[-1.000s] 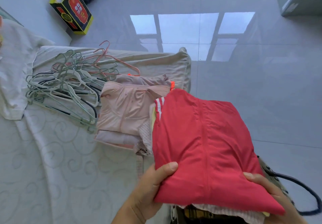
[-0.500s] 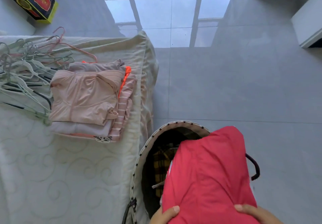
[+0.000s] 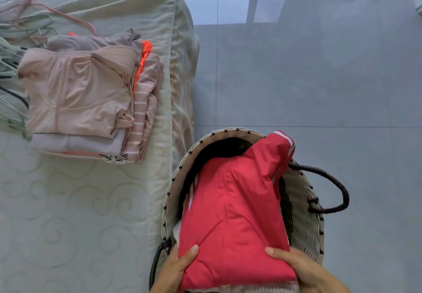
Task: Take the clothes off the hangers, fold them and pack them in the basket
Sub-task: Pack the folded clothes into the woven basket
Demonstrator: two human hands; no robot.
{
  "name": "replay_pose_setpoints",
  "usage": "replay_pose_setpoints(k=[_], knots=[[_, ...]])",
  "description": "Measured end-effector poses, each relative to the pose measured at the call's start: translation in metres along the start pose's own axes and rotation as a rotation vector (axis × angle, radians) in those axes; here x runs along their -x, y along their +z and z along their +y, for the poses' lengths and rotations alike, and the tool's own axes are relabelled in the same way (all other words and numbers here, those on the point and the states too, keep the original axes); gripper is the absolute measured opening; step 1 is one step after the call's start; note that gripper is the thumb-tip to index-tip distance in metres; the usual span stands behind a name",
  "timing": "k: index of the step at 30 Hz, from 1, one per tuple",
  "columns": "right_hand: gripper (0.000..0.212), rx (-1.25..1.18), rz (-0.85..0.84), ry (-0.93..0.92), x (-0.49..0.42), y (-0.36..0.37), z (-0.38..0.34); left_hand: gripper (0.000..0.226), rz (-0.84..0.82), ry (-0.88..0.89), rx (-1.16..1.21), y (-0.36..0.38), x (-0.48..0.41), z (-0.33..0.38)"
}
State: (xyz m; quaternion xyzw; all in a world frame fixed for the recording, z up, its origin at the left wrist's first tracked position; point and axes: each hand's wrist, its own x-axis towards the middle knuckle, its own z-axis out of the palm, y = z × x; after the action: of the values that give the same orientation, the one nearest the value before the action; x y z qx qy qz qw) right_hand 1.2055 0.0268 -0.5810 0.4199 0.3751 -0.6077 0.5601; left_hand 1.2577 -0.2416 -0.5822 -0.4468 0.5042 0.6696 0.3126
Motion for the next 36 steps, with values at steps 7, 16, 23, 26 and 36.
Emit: replay_pose_setpoints(k=[7,16,23,26,36], knots=[[0.108,-0.028,0.072,0.048,-0.004,-0.007,0.028,0.112,-0.073,-0.032,0.029,-0.012,0.012,-0.028],[0.079,0.191,0.058,-0.055,-0.028,0.005,-0.078,0.092,-0.015,-0.026,0.264,0.009,-0.041,-0.001],[0.056,0.487,0.309,0.031,-0.131,-0.055,-0.052,0.058,0.136,-0.222,0.039,0.009,-0.144,-0.068],[0.053,0.611,0.458,0.122,-0.189,-0.071,-0.015,0.049,0.334,-0.283,0.015,0.009,-0.194,-0.106],[0.063,0.783,0.806,-0.996,-0.227,-0.026,-0.002,0.073,0.557,0.541,-0.810,0.056,-0.228,-0.085]])
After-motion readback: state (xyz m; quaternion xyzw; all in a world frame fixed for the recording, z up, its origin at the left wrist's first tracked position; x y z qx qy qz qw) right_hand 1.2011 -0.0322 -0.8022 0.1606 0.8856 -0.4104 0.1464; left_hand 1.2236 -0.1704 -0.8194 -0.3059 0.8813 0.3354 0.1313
